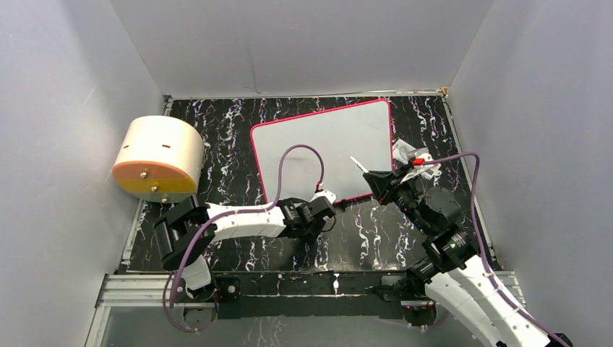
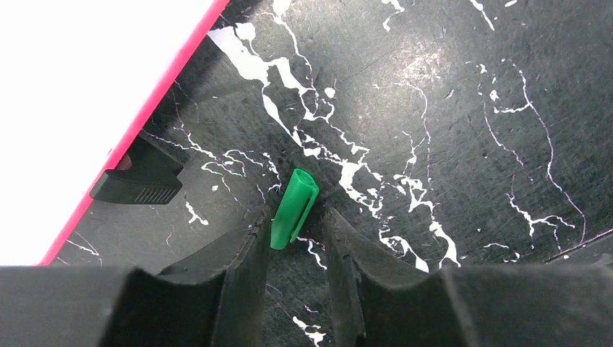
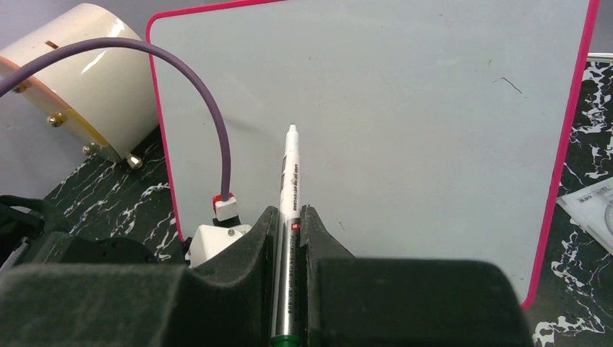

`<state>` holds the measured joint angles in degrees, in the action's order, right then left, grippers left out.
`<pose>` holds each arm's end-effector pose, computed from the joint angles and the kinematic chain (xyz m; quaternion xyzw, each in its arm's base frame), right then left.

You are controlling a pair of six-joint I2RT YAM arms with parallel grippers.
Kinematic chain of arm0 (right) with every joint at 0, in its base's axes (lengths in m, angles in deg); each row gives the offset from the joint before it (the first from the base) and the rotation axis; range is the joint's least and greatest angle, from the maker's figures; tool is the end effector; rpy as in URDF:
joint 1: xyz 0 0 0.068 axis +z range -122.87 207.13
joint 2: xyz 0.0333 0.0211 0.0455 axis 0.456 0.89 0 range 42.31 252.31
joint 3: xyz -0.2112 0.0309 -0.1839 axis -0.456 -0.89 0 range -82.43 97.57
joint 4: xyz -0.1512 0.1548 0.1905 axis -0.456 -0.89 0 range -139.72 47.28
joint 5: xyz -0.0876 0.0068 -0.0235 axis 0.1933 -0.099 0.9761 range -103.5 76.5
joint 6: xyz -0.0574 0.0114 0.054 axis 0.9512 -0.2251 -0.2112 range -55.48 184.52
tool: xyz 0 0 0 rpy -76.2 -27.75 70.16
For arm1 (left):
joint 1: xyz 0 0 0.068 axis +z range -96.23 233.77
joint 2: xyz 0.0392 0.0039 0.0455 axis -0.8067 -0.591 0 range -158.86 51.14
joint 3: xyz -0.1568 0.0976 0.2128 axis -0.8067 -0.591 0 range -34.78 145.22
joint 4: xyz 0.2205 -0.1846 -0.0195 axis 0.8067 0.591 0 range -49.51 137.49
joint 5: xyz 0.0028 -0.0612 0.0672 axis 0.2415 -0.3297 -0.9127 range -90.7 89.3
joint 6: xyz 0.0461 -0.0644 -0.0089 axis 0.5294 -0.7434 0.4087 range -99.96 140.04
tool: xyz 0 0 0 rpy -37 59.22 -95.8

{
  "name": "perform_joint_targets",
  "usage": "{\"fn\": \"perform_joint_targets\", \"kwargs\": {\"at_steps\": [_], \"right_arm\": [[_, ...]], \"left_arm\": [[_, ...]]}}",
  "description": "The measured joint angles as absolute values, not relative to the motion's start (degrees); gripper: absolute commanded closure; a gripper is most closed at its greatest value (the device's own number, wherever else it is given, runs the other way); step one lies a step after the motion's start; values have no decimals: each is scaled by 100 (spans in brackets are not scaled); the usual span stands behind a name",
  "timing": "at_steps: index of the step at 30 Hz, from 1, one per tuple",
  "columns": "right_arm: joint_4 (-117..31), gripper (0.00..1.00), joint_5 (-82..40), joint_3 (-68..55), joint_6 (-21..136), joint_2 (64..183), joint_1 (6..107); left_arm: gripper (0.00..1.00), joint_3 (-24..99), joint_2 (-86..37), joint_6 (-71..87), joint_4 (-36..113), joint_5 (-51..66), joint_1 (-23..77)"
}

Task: Write a sentence on the whiteboard
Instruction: Place the pen cap at the center of the board, then write a sentence on the whiteboard.

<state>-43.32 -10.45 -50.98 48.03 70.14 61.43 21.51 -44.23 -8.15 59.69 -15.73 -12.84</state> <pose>0.1588 0.1040 0.3258 -0.0875 0.6827 0.2946 0.6630 0.1629 -0.3320 0.1403 0.2801 0.9123 -0.1143 0.2759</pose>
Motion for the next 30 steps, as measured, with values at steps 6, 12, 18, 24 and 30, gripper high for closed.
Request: {"fn": "perform_joint_targets", "kwargs": {"at_steps": [6, 12, 18, 24, 30], "right_arm": [[-4439, 100, -1019, -5064, 4823, 6999, 6143], [-4477, 100, -955, -4945, 4847, 7006, 6143], [-4483, 100, -929, -4832, 4912, 7043, 6143], [-4599, 100, -916, -4705, 4998, 7148, 6143], [-4627, 100, -935, -4578, 5096, 7331, 6143]], "left_arm": [[50, 2215, -4274, -850, 6052, -1663, -1284], [37, 2486, -3573, -795, 6229, -1888, -1281], [26, 3060, -2906, -520, 6356, -2100, -1111], [22, 3415, -2580, -196, 6474, -2032, -440], [20, 3823, -2410, 66, 6605, -1617, 760]]}}
